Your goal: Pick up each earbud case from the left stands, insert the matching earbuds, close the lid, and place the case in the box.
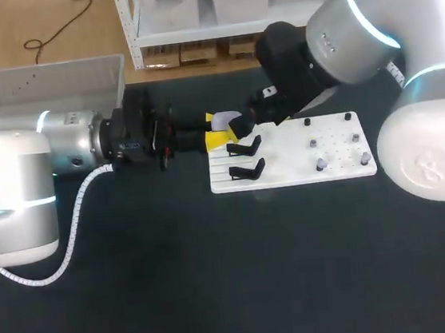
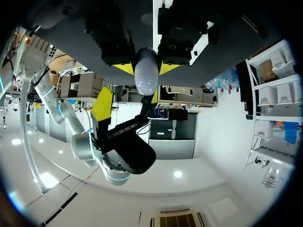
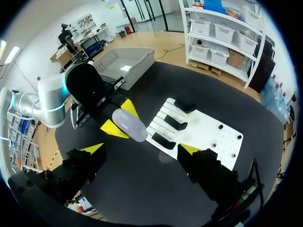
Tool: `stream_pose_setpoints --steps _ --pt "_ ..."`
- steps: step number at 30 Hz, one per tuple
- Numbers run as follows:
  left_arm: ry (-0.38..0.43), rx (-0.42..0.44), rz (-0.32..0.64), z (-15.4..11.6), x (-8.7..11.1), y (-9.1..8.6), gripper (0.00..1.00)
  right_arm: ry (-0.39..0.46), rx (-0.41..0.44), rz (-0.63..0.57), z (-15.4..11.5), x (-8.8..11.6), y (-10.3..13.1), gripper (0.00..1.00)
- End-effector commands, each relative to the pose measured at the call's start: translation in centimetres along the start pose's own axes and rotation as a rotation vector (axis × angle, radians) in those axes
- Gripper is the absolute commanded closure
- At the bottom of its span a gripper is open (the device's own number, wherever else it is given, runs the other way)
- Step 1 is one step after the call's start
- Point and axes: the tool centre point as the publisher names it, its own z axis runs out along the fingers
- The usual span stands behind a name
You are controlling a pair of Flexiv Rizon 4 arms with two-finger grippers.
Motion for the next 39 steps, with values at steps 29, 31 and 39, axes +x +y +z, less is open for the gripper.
stream_pose_setpoints --steps 29,31,39 --pt "-0.003 -0.001 0.002 0.0 0.1 0.0 1.0 0.032 0.03 0.039 1.5 -1.6 -2.4 0.0" --pt "-0.003 -0.001 0.002 0.0 0.1 0.0 1.0 0.028 0.032 0.042 1.5 -1.7 -2.5 0.0" --pt "-0.003 -0.001 0.002 0.0 0.1 0.0 1.0 -0.032 0.043 0.047 0.8 -2.6 -2.8 0.0"
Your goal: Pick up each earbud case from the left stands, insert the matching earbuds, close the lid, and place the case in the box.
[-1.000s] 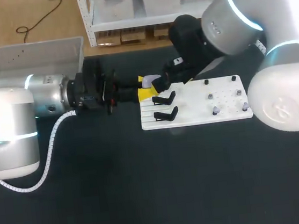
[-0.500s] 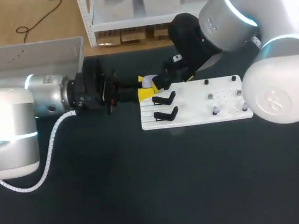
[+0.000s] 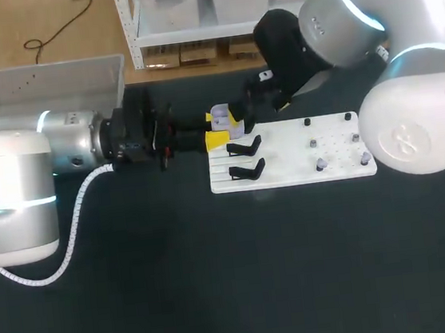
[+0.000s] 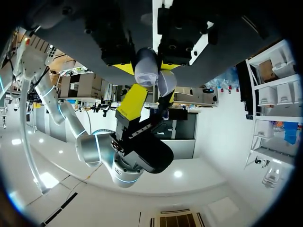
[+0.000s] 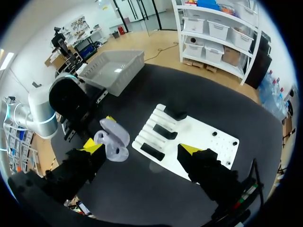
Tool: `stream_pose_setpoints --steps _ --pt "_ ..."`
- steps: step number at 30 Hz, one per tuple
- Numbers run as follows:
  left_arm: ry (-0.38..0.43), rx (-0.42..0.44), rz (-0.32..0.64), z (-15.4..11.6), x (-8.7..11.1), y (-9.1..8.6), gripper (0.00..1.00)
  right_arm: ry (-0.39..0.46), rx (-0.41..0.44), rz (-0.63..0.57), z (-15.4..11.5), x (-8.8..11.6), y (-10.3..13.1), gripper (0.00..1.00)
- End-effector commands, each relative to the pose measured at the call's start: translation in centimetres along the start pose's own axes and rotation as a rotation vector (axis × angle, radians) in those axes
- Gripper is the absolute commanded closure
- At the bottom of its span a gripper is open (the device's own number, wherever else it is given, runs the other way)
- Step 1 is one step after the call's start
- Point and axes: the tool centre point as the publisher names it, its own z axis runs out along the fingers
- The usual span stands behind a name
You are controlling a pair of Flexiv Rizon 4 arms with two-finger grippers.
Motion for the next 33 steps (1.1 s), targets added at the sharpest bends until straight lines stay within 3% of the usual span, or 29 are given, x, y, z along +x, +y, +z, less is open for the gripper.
stream_pose_setpoints --steps 1,10,18,26,33 --pt "-0.002 -0.001 0.002 0.0 0.1 0.0 1.0 -0.039 0.013 0.0 -0.4 -0.1 -0.1 0.0" --pt "0.002 0.009 0.043 0.1 -0.3 -0.2 1.0 -0.104 0.102 -0.073 -3.4 -0.5 -1.1 0.0" --pt "0.005 0.025 0.122 0.4 -0.9 -0.7 1.0 -0.099 0.21 -0.093 -5.8 0.9 -3.3 0.0" --pt "-0.007 0.03 0.124 0.5 -0.9 -0.9 1.0 -0.02 0.326 -0.048 -7.0 3.8 -7.3 0.0" --pt "-0.007 0.03 0.124 0.5 -0.9 -0.9 1.0 0.081 0.378 0.015 -6.9 6.7 -11.4 0.0"
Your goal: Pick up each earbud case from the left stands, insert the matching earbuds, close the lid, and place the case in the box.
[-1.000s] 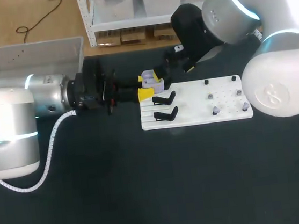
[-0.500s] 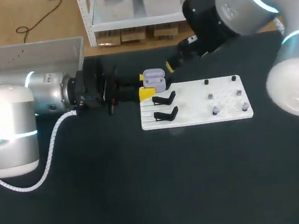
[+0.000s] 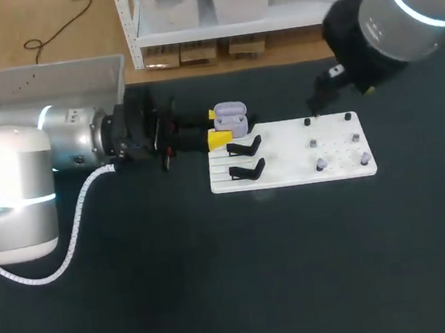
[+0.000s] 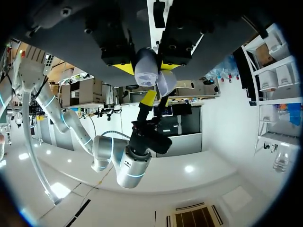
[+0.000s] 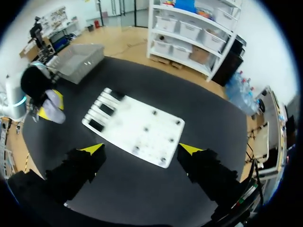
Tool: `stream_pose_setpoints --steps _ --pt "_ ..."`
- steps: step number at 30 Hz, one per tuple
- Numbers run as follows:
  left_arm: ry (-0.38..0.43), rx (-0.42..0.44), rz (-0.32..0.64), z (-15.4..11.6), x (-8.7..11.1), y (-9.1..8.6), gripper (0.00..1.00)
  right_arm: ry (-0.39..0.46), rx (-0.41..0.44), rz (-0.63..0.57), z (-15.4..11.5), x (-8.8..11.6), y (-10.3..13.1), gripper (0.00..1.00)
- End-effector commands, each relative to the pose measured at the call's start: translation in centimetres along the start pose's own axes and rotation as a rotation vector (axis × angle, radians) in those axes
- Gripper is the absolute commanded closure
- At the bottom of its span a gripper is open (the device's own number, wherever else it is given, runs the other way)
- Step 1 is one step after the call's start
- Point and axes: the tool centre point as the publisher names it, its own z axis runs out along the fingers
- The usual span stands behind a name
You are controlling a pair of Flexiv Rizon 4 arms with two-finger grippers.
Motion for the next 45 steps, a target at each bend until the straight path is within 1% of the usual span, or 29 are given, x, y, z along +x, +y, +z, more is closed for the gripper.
stream_pose_setpoints --steps 1,11,15,19,22,23,25,27,28,34,35,36,39,43,45 --pt "-0.001 -0.003 0.002 0.0 0.0 -0.1 1.0 0.024 0.038 0.015 0.4 1.4 -1.1 0.0" --pt "-0.001 -0.003 0.002 0.0 0.0 -0.1 1.0 0.199 0.036 -0.012 3.0 4.4 -2.2 0.0" --pt "-0.001 -0.003 0.002 0.0 0.0 -0.1 1.0 0.266 0.073 -0.031 4.1 5.2 -2.6 0.0" --pt "-0.001 -0.003 0.002 0.0 0.0 -0.1 1.0 0.32 0.126 -0.024 5.2 6.1 -2.9 0.01" --pt "-0.001 -0.003 0.002 0.0 0.0 -0.1 1.0 0.352 0.152 -0.025 6.1 6.7 -3.0 0.09" --pt "-0.001 -0.003 0.002 0.0 0.0 -0.1 1.0 0.362 0.158 -0.028 6.4 7.0 -3.0 0.1" --pt "-0.001 -0.003 0.002 0.0 0.0 -0.1 1.0 0.373 0.166 -0.029 6.9 7.4 -3.1 0.18" --pt "-0.001 -0.003 0.002 0.0 0.0 -0.1 1.0 0.375 0.169 -0.027 7.3 7.7 -3.2 0.21" --pt "-0.001 -0.003 0.002 0.0 0.0 -0.1 1.0 0.377 0.17 -0.025 7.5 7.8 -3.2 0.2" --pt "-0.001 -0.003 0.002 0.0 0.0 -0.1 1.0 0.365 0.196 -0.027 8.4 8.2 -3.3 0.35" --pt "-0.001 -0.003 0.002 0.0 0.0 -0.1 1.0 0.359 0.202 -0.028 8.5 8.2 -3.3 0.39" --pt "-0.001 -0.003 0.002 0.0 0.0 -0.1 1.0 0.354 0.207 -0.03 8.6 8.2 -3.3 0.47" --pt "-0.001 -0.003 0.002 0.0 0.0 -0.1 1.0 0.338 0.226 -0.033 9.0 8.2 -3.2 0.56" --pt "-0.001 -0.003 0.002 0.0 0.0 -0.1 1.0 0.331 0.258 -0.036 9.3 8.3 -3.3 0.6" --pt "-0.001 -0.003 0.002 0.0 0.0 -0.1 1.0 0.332 0.265 -0.034 9.5 8.4 -3.4 0.6"
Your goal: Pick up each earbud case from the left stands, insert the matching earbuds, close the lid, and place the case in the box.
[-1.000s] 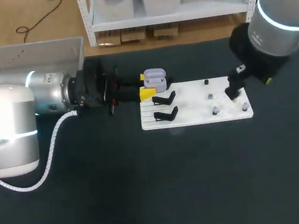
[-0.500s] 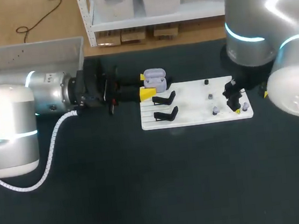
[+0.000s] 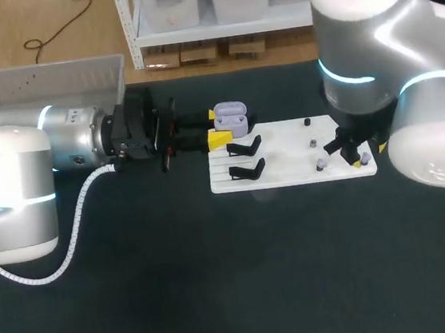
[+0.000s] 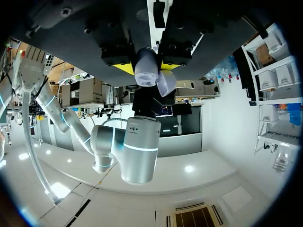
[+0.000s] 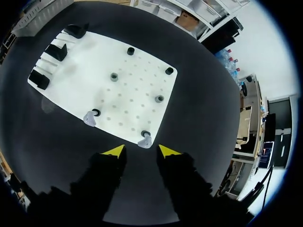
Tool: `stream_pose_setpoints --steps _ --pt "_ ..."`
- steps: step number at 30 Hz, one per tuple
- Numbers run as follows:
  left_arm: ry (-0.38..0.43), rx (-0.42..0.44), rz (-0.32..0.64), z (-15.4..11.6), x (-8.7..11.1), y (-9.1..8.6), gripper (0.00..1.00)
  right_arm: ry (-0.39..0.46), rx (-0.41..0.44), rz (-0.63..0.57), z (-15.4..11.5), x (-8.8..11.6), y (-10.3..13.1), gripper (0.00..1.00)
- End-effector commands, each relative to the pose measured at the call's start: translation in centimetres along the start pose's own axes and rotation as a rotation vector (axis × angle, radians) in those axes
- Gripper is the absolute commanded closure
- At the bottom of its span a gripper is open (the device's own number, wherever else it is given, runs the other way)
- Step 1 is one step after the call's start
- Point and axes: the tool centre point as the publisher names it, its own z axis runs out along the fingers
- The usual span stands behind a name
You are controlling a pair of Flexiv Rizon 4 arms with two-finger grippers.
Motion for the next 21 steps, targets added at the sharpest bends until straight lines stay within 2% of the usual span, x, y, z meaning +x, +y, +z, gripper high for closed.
stream_pose_setpoints --steps 1,21 --pt "-0.001 -0.003 0.002 -0.02 0.04 -0.09 1.0 -0.013 0.02 0.01 0.53 0.36 0.3 0.59" --pt "-0.001 -0.003 0.002 -0.02 0.04 -0.09 1.0 -0.07 0.117 0.033 1.48 0.18 -0.11 0.63"
